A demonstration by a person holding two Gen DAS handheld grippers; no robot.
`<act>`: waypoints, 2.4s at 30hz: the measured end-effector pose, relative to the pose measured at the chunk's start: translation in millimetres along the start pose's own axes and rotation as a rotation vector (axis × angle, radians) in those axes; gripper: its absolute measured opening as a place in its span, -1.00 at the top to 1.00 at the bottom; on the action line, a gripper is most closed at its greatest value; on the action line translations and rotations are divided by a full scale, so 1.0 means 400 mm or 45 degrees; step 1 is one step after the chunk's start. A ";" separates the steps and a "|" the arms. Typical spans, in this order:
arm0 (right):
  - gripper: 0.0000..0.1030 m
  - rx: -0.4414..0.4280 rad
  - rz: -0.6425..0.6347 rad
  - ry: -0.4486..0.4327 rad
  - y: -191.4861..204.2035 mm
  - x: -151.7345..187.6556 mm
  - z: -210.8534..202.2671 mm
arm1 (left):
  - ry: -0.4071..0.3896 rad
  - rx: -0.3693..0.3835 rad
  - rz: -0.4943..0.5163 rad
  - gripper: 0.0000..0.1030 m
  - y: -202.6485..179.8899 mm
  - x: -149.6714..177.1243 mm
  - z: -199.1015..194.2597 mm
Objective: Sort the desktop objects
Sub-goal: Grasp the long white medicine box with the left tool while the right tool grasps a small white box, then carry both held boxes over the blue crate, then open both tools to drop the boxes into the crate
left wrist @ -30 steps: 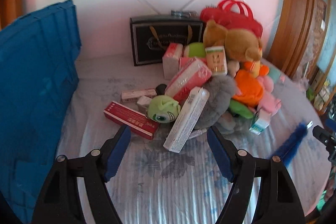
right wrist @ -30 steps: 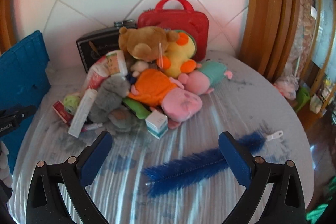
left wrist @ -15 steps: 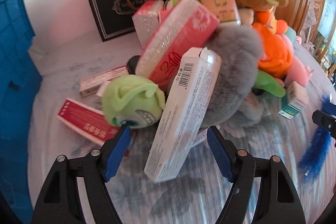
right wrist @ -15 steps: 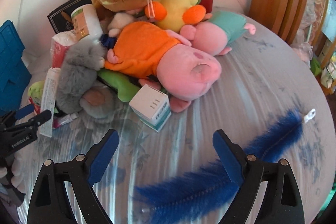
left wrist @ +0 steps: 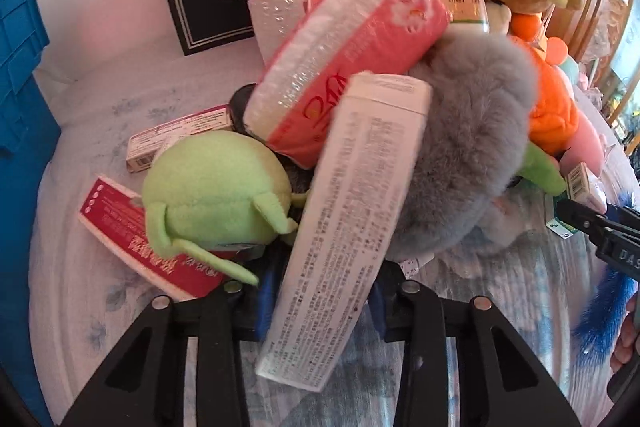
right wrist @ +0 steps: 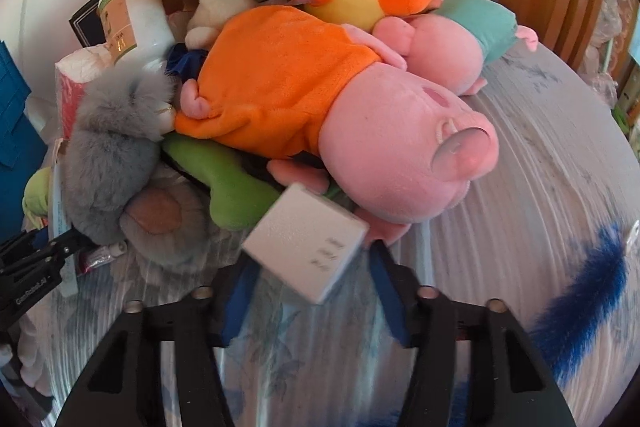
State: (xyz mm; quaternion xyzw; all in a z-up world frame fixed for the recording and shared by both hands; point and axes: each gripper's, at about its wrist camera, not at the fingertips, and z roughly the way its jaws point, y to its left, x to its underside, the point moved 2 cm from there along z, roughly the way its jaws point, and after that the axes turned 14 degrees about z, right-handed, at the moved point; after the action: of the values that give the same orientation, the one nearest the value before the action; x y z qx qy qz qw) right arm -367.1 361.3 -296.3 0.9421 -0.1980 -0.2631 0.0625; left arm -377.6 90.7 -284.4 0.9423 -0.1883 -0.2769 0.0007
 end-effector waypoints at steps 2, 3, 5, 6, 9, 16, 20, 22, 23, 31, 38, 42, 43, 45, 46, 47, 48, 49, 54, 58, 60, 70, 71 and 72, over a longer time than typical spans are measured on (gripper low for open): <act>0.05 -0.002 -0.023 -0.019 0.006 0.004 -0.012 | -0.011 -0.002 -0.013 0.35 0.002 0.003 -0.023; 0.05 -0.006 -0.030 -0.027 0.007 0.006 -0.020 | -0.027 -0.003 -0.020 0.35 0.002 0.004 -0.042; 0.05 -0.019 -0.042 -0.038 0.008 0.013 -0.044 | -0.049 -0.017 -0.026 0.35 -0.001 0.003 -0.076; 0.05 -0.028 -0.047 -0.044 0.008 0.018 -0.060 | -0.064 -0.025 -0.028 0.35 -0.003 0.004 -0.100; 0.05 -0.054 -0.059 -0.060 0.013 0.030 -0.108 | -0.113 -0.041 -0.042 0.35 -0.003 0.007 -0.171; 0.05 -0.161 -0.153 -0.174 0.073 0.064 -0.293 | -0.245 -0.102 -0.081 0.35 0.017 0.031 -0.364; 0.05 -0.251 -0.233 -0.265 0.149 0.087 -0.419 | -0.321 -0.178 -0.112 0.35 0.030 0.065 -0.494; 0.05 -0.291 -0.278 -0.304 0.195 0.084 -0.468 | -0.364 -0.218 -0.141 0.35 0.035 0.088 -0.561; 0.05 -0.318 -0.308 -0.329 0.218 0.091 -0.498 | -0.385 -0.233 -0.158 0.35 0.042 0.097 -0.590; 0.05 -0.537 -0.515 -0.475 0.433 0.161 -0.677 | -0.548 -0.428 -0.220 0.35 0.114 0.197 -0.831; 0.05 -0.733 -0.677 -0.563 0.667 0.252 -0.804 | -0.628 -0.625 -0.304 0.35 0.257 0.302 -0.991; 0.05 -0.814 -0.763 -0.588 0.799 0.309 -0.858 | -0.659 -0.734 -0.368 0.35 0.371 0.373 -1.068; 0.05 -0.831 -0.785 -0.595 0.833 0.323 -0.870 | -0.662 -0.754 -0.384 0.35 0.398 0.386 -1.081; 0.05 -0.865 -0.820 -0.606 0.899 0.350 -0.892 | -0.661 -0.791 -0.423 0.35 0.466 0.417 -1.102; 0.05 -0.884 -0.832 -0.604 0.931 0.362 -0.900 | -0.658 -0.803 -0.436 0.35 0.489 0.428 -1.107; 0.05 -0.908 -0.844 -0.596 0.972 0.375 -0.908 | -0.655 -0.816 -0.452 0.35 0.520 0.440 -1.111; 0.05 -0.920 -0.853 -0.589 1.002 0.384 -0.911 | -0.649 -0.830 -0.469 0.35 0.553 0.454 -1.116; 0.05 -0.928 -0.861 -0.581 1.026 0.389 -0.908 | -0.640 -0.843 -0.489 0.35 0.587 0.468 -1.118; 0.05 -0.931 -0.910 -0.506 1.167 0.436 -0.884 | -0.583 -0.862 -0.556 0.35 0.720 0.501 -1.106; 0.05 -0.866 -0.947 -0.474 1.249 0.468 -0.850 | -0.530 -0.835 -0.593 0.35 0.804 0.512 -1.063; 0.05 -0.827 -0.957 -0.468 1.269 0.461 -0.832 | -0.507 -0.812 -0.605 0.35 0.835 0.516 -1.043; 0.05 -0.686 -0.980 -0.507 1.296 0.448 -0.788 | -0.459 -0.773 -0.599 0.35 0.891 0.509 -1.013; 0.05 -0.681 -0.980 -0.511 1.296 0.447 -0.787 | -0.460 -0.770 -0.595 0.34 0.891 0.510 -1.016; 0.05 -0.679 -0.982 -0.513 1.298 0.447 -0.786 | -0.459 -0.769 -0.595 0.33 0.896 0.512 -1.017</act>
State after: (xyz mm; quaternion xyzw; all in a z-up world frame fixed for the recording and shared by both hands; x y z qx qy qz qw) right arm -239.9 -181.5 3.1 0.8285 0.2301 -0.4849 0.1597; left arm -133.5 -356.9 -9.1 0.8536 0.1229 -0.4727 0.1809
